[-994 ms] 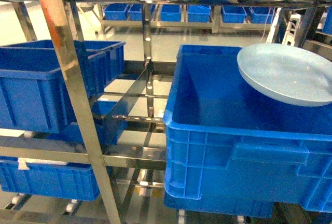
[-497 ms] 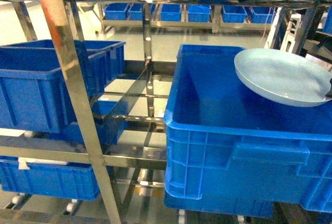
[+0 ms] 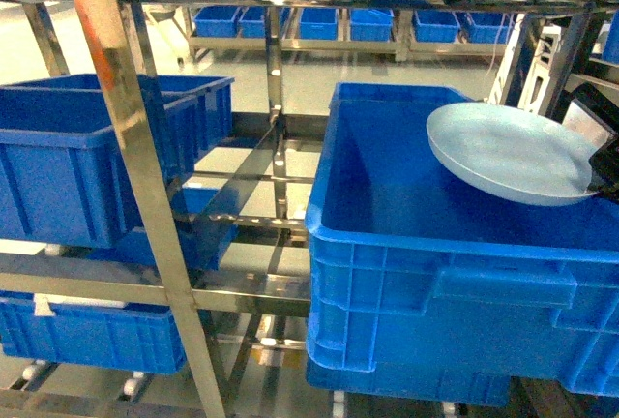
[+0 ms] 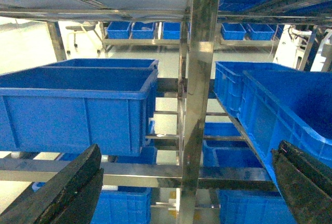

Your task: Place blue tray on left shelf second layer neatly

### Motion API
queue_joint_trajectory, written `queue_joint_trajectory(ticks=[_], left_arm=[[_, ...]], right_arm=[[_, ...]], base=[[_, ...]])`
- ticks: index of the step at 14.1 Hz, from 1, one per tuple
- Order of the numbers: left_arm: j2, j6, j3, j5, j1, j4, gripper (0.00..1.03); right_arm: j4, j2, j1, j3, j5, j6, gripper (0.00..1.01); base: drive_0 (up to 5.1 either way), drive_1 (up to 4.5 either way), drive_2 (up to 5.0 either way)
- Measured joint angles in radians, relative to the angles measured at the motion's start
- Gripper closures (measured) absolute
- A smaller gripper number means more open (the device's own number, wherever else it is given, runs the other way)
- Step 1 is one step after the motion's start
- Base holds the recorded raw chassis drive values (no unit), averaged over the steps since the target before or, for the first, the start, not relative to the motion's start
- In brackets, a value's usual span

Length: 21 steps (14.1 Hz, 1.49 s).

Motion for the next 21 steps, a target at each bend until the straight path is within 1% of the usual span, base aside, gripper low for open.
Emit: queue_joint_trajectory(ticks=[1,3,4,6,7,8,9,10,11,12,13,14,15,16,17,18,19,20,21], left_arm=[[0.0,0.0,0.0,0.0,0.0,0.0,0.05],[0.0,0.0,0.0,0.0,0.0,0.0,0.05],[0.0,0.0,0.0,0.0,0.0,0.0,0.05],[0.0,0.0,0.0,0.0,0.0,0.0,0.05],[0.0,0.0,0.0,0.0,0.0,0.0,0.05],[0.0,0.0,0.0,0.0,0.0,0.0,0.05],[0.0,0.0,0.0,0.0,0.0,0.0,0.05],[0.0,0.0,0.0,0.0,0.0,0.0,0.05],[0.0,0.0,0.0,0.0,0.0,0.0,0.05],[0.0,0.0,0.0,0.0,0.0,0.0,0.05],[0.0,0.0,0.0,0.0,0.0,0.0,0.05],[0.0,0.0,0.0,0.0,0.0,0.0,0.05],[0.0,0.0,0.0,0.001,0.0,0.0,0.05],[0.0,0.0,0.0,0.001,0.0,0.0,0.05],[0.0,0.0,0.0,0.0,0.0,0.0,0.05],[0.0,0.0,0.0,-0.003,0.0,-0.002,0.05],[0.0,0.0,0.0,-0.002,0.0,-0.002,0.05],[0.0,0.0,0.0,0.001,0.0,-0.002,0.05],[0.0,0.0,0.0,0.0,0.0,-0.002,0.05]], right_arm=[[-0.002,0.003,0.0,0.023,0.0,0.004,0.99],[-0.008,0.0,0.009,0.031,0.0,0.003,0.99],[-0.006,-0.002,0.015,0.031,0.0,0.003,0.94],[0.0,-0.02,0.033,0.027,-0.001,0.003,0.72],[0.009,-0.035,0.048,0.023,-0.008,0.002,0.55],[0.027,-0.08,0.061,-0.023,-0.016,-0.007,0.39],[0.031,-0.176,0.066,-0.106,-0.028,-0.037,0.24],[0.005,-0.372,0.072,-0.235,-0.069,-0.095,0.06],[-0.035,-0.573,0.063,-0.359,-0.082,-0.155,0.03],[-0.093,-0.765,0.035,-0.497,-0.069,-0.235,0.03],[-0.088,-0.883,0.012,-0.595,-0.037,-0.304,0.03],[-0.108,-1.046,0.01,-0.677,-0.032,-0.406,0.03],[-0.092,-1.096,0.019,-0.681,-0.036,-0.455,0.03],[0.016,-1.107,0.008,-0.703,-0.051,-0.489,0.06],[0.257,-1.134,-0.028,-0.773,-0.084,-0.603,0.17],[0.404,-1.162,-0.042,-0.871,-0.079,-0.722,0.29],[0.465,-1.18,-0.04,-0.936,-0.08,-0.799,0.42],[0.472,-1.213,-0.04,-0.952,-0.081,-0.833,0.55],[0.471,-1.257,-0.04,-0.964,-0.081,-0.851,0.68]], base=[[0.0,0.0,0.0],[0.0,0.0,0.0],[0.0,0.0,0.0],[0.0,0.0,0.0],[0.0,0.0,0.0],[0.0,0.0,0.0],[0.0,0.0,0.0],[0.0,0.0,0.0],[0.0,0.0,0.0],[0.0,0.0,0.0],[0.0,0.0,0.0],[0.0,0.0,0.0],[0.0,0.0,0.0],[0.0,0.0,0.0],[0.0,0.0,0.0],[0.0,0.0,0.0],[0.0,0.0,0.0],[0.0,0.0,0.0],[0.0,0.0,0.0]])
